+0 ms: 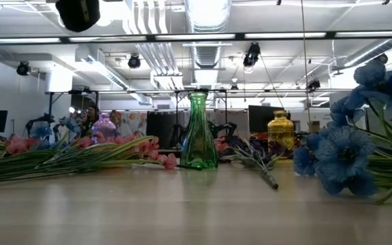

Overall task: Sort flowers into vase by color
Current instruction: Put the bottom blue flowers into the green vase

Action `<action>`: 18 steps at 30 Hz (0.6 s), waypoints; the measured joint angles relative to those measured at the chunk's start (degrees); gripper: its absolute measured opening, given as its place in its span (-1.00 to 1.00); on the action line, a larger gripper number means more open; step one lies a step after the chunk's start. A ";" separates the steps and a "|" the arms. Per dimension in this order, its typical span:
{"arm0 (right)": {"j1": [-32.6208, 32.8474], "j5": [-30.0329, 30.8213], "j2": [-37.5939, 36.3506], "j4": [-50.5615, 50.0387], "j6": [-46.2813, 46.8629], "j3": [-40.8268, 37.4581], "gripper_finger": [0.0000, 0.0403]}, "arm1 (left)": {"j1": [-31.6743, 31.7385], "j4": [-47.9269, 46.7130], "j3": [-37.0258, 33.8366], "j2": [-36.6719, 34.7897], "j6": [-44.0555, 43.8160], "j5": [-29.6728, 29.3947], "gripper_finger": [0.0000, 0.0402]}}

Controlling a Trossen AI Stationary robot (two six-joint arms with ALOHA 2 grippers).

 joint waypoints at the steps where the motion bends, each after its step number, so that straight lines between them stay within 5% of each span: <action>1: -0.60 2.56 0.09 0.89 -0.67 -0.43 -0.94 | 0.00 1.27 0.00 0.00 1.72 -0.03 -1.00; 7: -7.23 2.79 0.32 4.46 -4.14 -1.63 -0.94 | 0.00 4.30 0.00 0.00 12.80 -2.53 -1.00; 14: -21.49 -15.75 0.56 24.56 -26.25 -3.29 -0.94 | 0.47 4.25 0.00 0.00 25.56 -17.62 -1.00; 18: -30.59 -30.57 0.55 39.79 -37.61 -6.25 -0.94 | 0.87 4.25 0.00 -0.09 27.80 -20.43 -1.00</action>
